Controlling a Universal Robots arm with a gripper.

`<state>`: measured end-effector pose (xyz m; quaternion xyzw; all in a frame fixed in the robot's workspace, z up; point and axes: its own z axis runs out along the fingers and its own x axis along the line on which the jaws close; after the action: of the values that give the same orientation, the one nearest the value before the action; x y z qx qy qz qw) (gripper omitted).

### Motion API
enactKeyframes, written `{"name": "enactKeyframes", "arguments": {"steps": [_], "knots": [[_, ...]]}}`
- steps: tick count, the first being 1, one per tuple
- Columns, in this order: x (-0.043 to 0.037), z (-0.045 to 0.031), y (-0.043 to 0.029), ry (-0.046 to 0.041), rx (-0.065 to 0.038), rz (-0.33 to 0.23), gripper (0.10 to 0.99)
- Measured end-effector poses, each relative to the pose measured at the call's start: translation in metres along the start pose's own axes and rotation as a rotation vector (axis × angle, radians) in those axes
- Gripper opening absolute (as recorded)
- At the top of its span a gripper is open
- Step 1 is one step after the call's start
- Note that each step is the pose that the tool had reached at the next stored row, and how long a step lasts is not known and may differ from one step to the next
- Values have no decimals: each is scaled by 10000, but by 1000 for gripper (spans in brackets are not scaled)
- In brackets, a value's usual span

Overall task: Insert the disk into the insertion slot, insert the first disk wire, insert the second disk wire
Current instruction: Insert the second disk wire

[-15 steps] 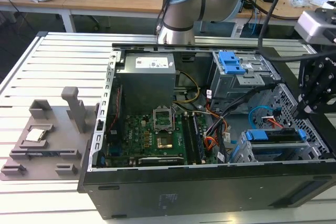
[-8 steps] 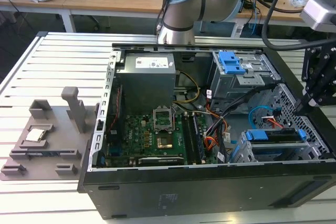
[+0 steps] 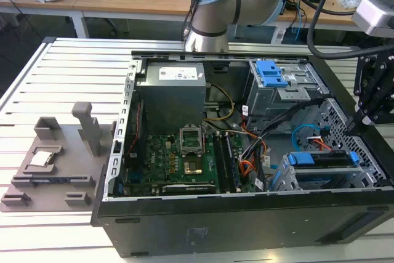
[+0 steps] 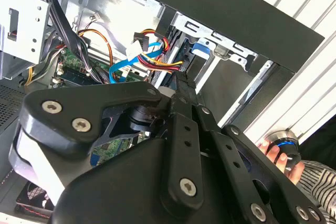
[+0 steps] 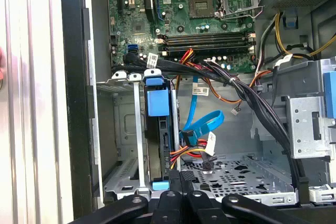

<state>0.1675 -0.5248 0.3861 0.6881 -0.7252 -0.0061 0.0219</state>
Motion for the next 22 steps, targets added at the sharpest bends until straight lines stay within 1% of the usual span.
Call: {"name": "enactKeyframes", "arguments": {"steps": [3,6,7,8,9,11,12,14,15,17,19,20,21,22], "knots": [[0,-1,0,0,0,0,106],[0,-2,0,-1,0,0,294],[0,-2,0,0,0,0,294],[0,-2,0,-1,0,0,361],[-2,-3,2,6,2,-70,361],[-4,4,1,18,11,-448,361],[-5,9,2,32,19,-810,361],[-7,14,1,47,29,-1213,361],[-8,19,1,61,38,-1595,361],[-21,21,4,78,45,-1945,361],[-62,27,41,78,46,-1975,361],[-98,36,107,78,46,-1978,361],[-113,50,179,78,47,-2005,361],[-114,56,208,79,47,-2026,361]]}}
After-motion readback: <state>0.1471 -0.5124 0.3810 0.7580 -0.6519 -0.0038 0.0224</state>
